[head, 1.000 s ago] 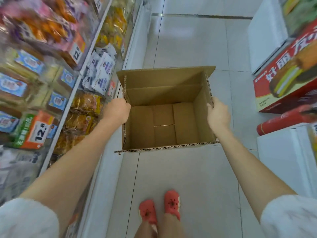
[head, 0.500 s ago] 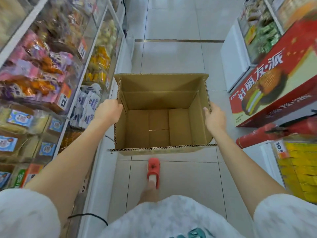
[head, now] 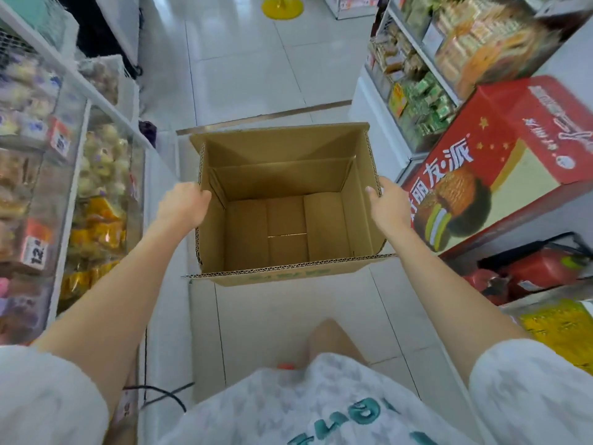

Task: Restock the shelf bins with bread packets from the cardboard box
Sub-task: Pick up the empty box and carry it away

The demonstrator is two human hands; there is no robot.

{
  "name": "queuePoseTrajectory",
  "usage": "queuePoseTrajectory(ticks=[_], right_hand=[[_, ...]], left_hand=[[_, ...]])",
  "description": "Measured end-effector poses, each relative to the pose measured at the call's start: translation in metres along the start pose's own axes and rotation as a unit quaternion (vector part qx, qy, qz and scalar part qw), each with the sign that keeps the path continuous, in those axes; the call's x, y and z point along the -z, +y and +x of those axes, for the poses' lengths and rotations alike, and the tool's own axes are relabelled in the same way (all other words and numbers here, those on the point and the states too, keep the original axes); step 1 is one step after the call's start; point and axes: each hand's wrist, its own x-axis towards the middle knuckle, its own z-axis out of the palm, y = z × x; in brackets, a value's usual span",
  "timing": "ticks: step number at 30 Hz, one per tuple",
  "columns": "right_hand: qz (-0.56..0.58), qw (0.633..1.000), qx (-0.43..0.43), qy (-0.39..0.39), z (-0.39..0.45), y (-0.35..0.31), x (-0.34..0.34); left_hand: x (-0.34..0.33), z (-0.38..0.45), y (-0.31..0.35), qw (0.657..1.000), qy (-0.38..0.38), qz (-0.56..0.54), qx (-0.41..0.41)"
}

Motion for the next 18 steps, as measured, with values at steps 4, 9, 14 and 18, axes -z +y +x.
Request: queuePoseTrajectory(ticks=[4,9,14,18], right_hand=[[0.007,1.000,-0.003,0.016,0.102,-0.019,0.006],[0.022,1.000,-0.019,0.006,0.238,-0.044,0.015],[0.022,0.999,-0.028,-0.006,0.363,-0.078,0.021],[0.026,0.999,-0.042,-0.009,0.455,-0.104,0.011]], left_hand=[[0.014,0.108,0.045,0.999,0.013,-0.031,-0.010],[0.038,0.232,0.106,0.999,0.019,-0.031,-0.013],[0.063,0.350,0.155,0.999,0.039,-0.027,-0.001],[0.069,0.443,0.180,0.998,0.055,-0.011,0.009]])
